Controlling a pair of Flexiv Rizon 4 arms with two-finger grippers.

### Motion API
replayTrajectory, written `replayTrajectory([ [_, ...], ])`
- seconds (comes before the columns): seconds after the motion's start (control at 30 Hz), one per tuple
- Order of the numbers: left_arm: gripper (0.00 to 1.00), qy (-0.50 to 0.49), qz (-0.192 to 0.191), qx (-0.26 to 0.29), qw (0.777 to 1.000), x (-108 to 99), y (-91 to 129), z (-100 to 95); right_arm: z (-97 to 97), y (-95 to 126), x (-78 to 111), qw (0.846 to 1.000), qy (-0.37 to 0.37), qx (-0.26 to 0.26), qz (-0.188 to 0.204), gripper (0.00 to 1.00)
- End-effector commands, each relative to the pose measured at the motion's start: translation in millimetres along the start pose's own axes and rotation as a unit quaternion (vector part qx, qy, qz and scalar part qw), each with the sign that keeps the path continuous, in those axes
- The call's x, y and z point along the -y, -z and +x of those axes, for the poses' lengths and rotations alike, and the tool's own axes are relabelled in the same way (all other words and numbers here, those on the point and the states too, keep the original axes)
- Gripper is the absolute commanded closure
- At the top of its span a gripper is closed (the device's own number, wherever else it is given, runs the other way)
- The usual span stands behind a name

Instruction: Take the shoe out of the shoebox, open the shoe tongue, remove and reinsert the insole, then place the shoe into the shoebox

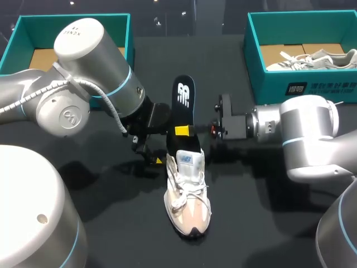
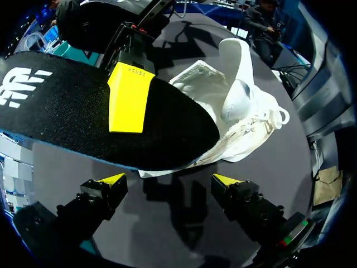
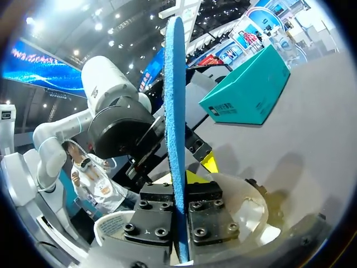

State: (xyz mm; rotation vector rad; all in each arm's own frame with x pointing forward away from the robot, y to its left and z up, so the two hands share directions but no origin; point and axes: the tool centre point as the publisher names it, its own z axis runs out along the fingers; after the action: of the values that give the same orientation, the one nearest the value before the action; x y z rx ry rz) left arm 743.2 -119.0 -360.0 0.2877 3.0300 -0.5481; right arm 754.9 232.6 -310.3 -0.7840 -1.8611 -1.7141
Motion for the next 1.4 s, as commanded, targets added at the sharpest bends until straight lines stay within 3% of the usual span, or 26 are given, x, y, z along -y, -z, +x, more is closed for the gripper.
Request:
replayTrajectory([
  [0.03, 0.0, -0.001, -0.001, 0.0, 1.0, -0.1, -0.7, -0.1, -1.1, -3.0, 14.8, 1.0, -0.009, 0.005, -0.007, 1.0],
  [0.37, 0.0, -0.001, -0.001, 0.0, 1.0, -0.1, -0.7, -0.1, 4.9, -6.8, 49.7, 0.999, -0.038, 0.018, -0.023, 1.0],
  [0.6, 0.0, -0.001, -0.001, 0.0, 1.0, -0.1, -0.7, -0.1, 10.8, -6.3, 58.2, 0.998, -0.046, 0.023, -0.028, 1.0],
  [0.67, 0.0, -0.001, -0.001, 0.0, 1.0, -0.1, -0.7, -0.1, 11.5, -6.8, 57.2, 0.998, -0.045, 0.025, -0.029, 1.0],
  [0.7, 0.0, -0.001, -0.001, 0.0, 1.0, -0.1, -0.7, -0.1, 12.0, -7.1, 55.6, 0.998, -0.044, 0.026, -0.029, 0.95],
  [0.73, 0.0, -0.001, -0.001, 0.0, 1.0, -0.1, -0.7, -0.1, 12.6, -7.3, 53.8, 0.998, -0.041, 0.026, -0.027, 0.84],
  [0.83, 0.0, -0.001, -0.001, 0.0, 1.0, -0.1, -0.7, -0.1, 14.4, -7.4, 47.5, 0.999, -0.033, 0.027, -0.021, 0.64],
  [1.4, 0.0, -0.001, -0.001, 0.0, 1.0, -0.1, -0.7, -0.1, 18.9, 0.1, 11.0, 0.999, 0.013, 0.042, 0.004, 0.64],
])
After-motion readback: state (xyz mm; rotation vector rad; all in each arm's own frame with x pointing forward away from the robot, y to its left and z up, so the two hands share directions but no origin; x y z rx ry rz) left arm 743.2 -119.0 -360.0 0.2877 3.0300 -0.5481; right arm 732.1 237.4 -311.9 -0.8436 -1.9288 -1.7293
